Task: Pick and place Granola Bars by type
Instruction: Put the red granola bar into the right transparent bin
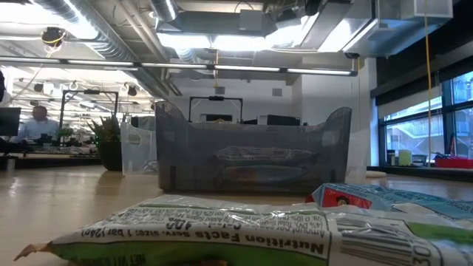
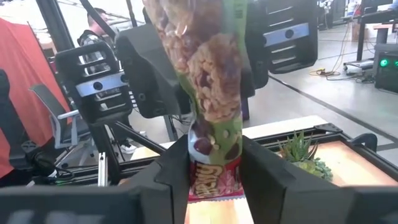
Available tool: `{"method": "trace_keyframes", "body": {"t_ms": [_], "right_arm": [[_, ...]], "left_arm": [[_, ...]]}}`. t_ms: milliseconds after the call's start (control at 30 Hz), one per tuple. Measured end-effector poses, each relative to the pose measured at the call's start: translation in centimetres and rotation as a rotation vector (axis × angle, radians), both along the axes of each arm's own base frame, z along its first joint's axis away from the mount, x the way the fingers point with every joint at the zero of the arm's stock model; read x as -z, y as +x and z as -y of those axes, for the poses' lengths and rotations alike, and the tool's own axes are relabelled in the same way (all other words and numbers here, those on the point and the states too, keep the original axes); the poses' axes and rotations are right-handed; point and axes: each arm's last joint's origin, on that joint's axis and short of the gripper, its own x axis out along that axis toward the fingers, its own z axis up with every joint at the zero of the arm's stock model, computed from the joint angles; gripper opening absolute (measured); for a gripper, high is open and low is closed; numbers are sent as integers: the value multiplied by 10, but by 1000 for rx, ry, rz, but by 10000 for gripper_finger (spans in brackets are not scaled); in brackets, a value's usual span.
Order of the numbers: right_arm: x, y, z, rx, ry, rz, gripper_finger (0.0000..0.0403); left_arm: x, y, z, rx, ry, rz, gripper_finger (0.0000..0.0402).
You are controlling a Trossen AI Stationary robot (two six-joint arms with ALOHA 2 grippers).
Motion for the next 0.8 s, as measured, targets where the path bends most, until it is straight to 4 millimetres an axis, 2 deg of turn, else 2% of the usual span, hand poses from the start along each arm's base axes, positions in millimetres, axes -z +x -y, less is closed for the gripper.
{"method": "trace_keyframes", "body": {"t_ms": [233,433,533,633,800], "right_arm": [[1,0,1,16,-2,-13,127],[6,-6,10,57,4,-113,127],[14,-10,17,84,26,-218,127],[31,-13,25,120,13,-393,127],[62,-18,39,232,-21,-682,127]], "left_arm": [[-1,-5,5,14,33,-34,149],[-12,-35,3,10,-29,-139,169],[-13,-51,1,2,-91,-230,170],[-10,-63,0,-12,-155,-312,171],[-1,-68,-1,-38,-224,-411,171]]}}
